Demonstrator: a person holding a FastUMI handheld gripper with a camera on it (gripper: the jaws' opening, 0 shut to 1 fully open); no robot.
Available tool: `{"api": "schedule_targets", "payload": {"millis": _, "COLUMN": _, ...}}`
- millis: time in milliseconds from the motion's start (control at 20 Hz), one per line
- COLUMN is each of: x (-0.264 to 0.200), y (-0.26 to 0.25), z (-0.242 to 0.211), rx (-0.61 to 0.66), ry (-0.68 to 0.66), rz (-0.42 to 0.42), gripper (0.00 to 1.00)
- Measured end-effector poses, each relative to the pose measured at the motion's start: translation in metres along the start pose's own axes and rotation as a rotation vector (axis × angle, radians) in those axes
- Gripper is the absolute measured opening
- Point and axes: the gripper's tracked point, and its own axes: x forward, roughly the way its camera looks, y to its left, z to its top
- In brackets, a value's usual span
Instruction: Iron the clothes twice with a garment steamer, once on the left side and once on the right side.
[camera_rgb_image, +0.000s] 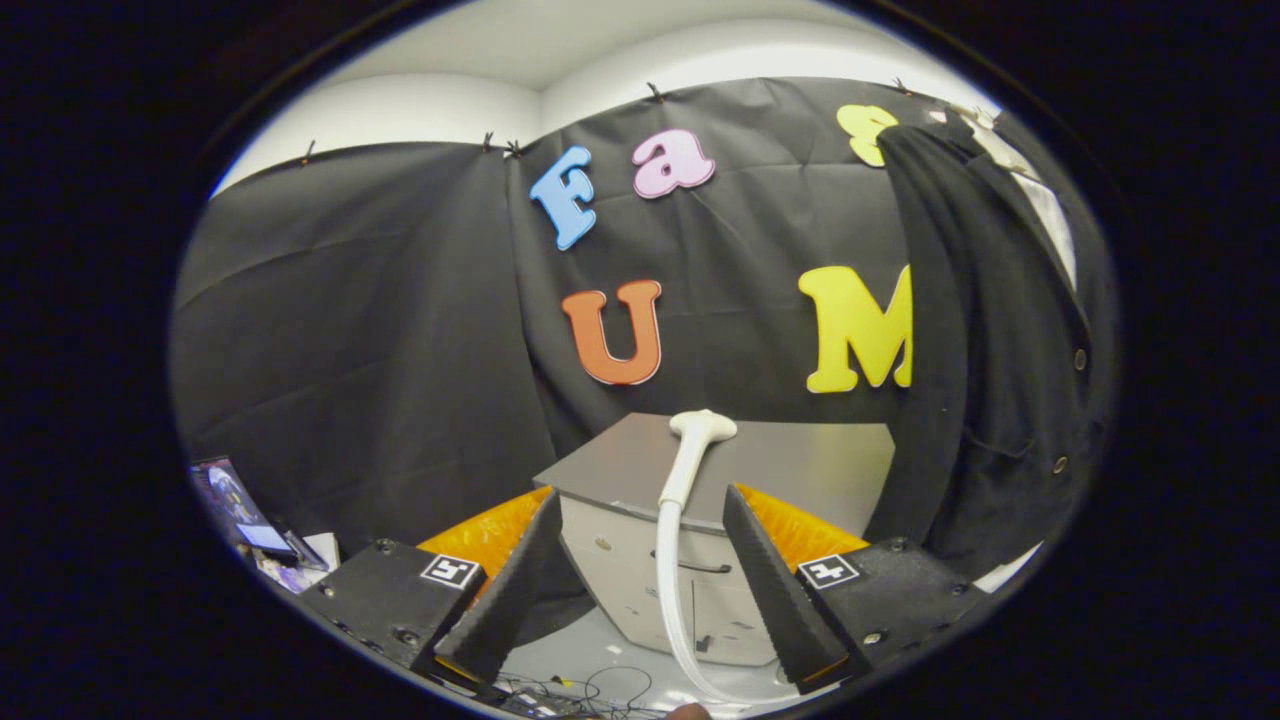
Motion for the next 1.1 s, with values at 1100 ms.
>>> {"api": "schedule_targets", "payload": {"millis": 1100, "x": 0.253, "y": -0.052, "z": -0.046, "rx": 0.12, "ry": 0.467, "rz": -0.137, "gripper": 0.91}}
